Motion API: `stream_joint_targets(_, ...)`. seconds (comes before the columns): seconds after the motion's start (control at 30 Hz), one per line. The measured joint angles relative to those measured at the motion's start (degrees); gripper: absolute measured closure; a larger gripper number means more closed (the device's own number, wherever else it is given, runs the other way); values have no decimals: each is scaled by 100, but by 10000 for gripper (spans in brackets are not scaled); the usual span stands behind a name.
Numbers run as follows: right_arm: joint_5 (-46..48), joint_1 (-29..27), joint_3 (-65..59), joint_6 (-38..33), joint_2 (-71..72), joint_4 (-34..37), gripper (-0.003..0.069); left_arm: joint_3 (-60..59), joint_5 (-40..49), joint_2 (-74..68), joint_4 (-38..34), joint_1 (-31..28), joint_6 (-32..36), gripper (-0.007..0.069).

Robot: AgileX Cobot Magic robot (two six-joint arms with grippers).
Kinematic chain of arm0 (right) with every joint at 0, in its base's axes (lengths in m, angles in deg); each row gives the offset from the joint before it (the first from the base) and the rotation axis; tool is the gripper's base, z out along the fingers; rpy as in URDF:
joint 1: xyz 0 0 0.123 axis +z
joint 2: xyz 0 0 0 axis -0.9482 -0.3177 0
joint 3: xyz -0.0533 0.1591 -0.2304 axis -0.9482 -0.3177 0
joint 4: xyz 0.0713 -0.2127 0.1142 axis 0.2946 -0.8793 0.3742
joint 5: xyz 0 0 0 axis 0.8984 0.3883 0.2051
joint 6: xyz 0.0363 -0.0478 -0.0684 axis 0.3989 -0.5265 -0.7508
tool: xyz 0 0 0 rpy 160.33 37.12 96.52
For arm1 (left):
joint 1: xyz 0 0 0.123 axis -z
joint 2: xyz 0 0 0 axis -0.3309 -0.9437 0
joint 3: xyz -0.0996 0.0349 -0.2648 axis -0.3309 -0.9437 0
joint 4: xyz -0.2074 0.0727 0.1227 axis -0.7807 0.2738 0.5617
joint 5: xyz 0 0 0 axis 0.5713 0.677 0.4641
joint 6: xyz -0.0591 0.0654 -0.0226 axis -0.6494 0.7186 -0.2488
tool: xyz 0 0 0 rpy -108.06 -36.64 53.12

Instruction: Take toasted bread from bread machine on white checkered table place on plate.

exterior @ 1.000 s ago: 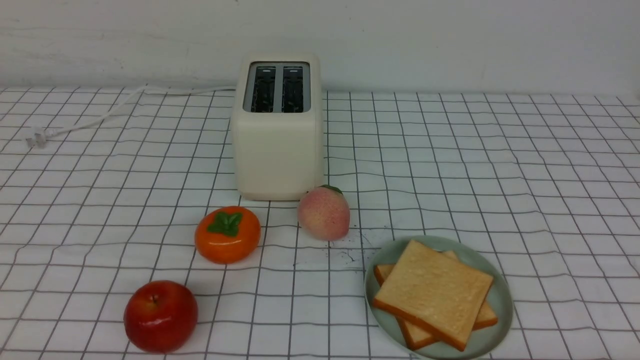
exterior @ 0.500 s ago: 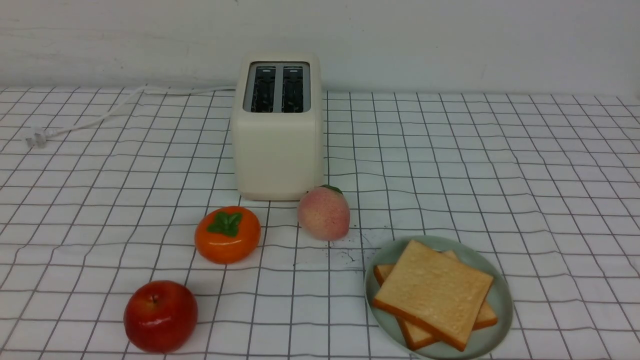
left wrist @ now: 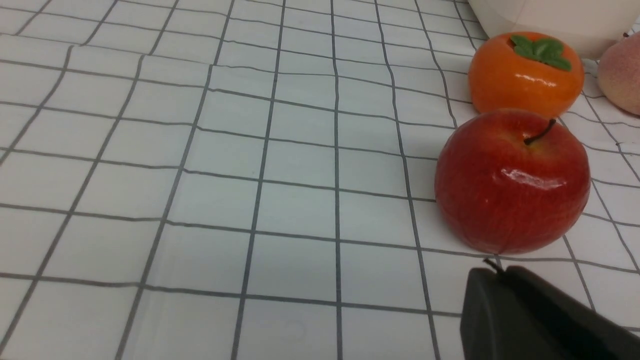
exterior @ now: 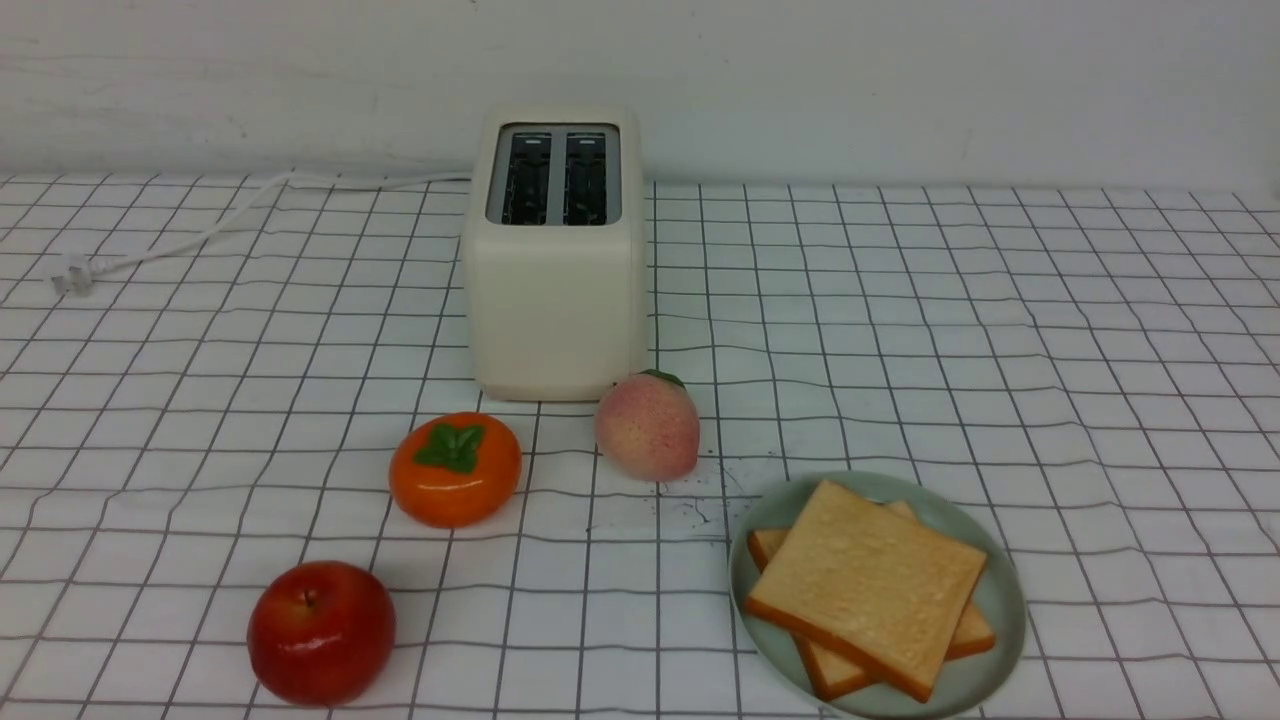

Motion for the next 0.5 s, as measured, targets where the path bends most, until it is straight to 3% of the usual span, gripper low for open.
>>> stream_joint_targets(0.5,0,0,0,0,0,0,541,0,0,0,0,0,0,615)
